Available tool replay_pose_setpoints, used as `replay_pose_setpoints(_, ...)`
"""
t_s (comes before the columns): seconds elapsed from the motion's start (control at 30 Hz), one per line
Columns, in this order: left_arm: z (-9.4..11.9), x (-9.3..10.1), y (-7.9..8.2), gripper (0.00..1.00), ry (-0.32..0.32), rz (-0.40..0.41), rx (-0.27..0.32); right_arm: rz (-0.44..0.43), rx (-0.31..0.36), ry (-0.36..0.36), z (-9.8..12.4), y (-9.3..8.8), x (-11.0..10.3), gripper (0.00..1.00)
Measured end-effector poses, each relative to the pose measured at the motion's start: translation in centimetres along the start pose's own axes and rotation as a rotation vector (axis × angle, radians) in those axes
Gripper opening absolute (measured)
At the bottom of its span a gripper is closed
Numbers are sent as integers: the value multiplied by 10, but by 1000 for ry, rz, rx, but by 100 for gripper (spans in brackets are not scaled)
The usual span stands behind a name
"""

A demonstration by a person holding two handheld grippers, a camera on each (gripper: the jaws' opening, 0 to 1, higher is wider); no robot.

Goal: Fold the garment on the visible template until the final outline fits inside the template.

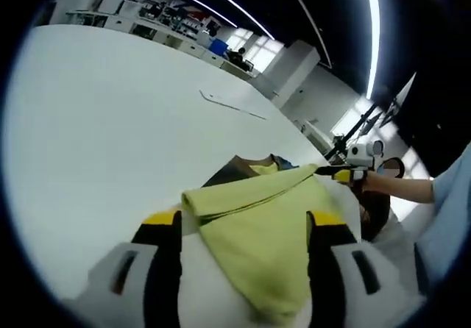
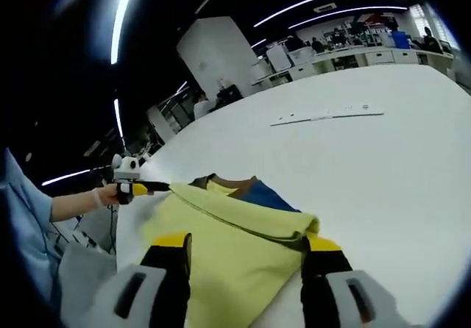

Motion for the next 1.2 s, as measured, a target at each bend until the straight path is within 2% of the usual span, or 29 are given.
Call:
replay_pose_setpoints(0.17,2,9,1,70,-38,-38,-7,19,-10,15,1,-2,-5,65)
replay_pose_setpoints(0.33,-1,9,0,70,-39,-36,-19,21,-7,20,0,-1,-7,65)
replay_pose_setpoints(0.53,-4,13,5,69,-66,-39,0,18,-13,24,-3,-3,-7,64)
replay_pose_setpoints(0.7,-13,17,5,69,-79,-44,-18,10,-12,30,-10,-2,-6,64)
replay_pose_setpoints(0.87,-20,17,6,69,-79,-46,-16,7,-6,30,-18,2,-2,63)
replay_pose_setpoints(0.93,-22,13,10,70,-68,-39,3,4,0,24,-21,4,0,63)
replay_pose_setpoints(1.2,-31,4,15,72,-31,-36,-3,-20,23,-16,-28,12,12,61)
Point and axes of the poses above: the point that each gripper's makers call its tool centre point, and the gripper's own axes: z roughly backward along the fingers, x roughly to its right, y roughly out of its top, the point moved 9 cm from there along z, roughly backward along the fingers, and after that the axes turned 5 degrees about -x, right-handed, at the moved point
